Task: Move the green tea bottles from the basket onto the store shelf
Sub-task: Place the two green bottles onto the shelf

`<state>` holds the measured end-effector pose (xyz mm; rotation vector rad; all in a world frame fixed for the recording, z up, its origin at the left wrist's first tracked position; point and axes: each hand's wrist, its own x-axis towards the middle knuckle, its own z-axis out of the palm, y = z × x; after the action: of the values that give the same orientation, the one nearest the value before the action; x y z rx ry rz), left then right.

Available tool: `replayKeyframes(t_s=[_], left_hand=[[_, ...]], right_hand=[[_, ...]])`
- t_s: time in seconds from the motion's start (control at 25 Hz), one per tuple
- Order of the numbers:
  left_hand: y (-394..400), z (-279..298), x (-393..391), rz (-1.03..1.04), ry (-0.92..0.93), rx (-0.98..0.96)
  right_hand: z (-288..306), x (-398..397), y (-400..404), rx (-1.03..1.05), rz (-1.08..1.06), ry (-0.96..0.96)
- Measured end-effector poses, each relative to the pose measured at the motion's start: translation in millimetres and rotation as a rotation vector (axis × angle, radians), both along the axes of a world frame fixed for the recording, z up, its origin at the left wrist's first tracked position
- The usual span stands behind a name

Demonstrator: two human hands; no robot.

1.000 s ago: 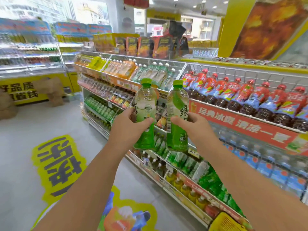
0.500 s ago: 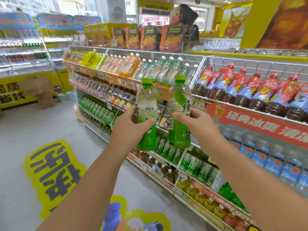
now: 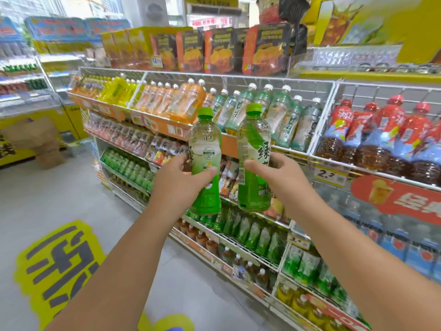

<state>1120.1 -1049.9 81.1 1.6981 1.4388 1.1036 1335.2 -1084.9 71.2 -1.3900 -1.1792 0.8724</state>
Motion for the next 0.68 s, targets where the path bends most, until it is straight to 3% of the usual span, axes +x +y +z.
replayKeyframes(t_s=[0.4,0.68], left_hand=[[181,-4,-56,-0.283,0.012,-0.044],[251,-27,-34,-0.445,0.028,-0.052]], right_hand=[[-17,-70,121,-0.019,-0.327,-0.004],[-48,-68,162,-0.081,-0.458,-0.029]])
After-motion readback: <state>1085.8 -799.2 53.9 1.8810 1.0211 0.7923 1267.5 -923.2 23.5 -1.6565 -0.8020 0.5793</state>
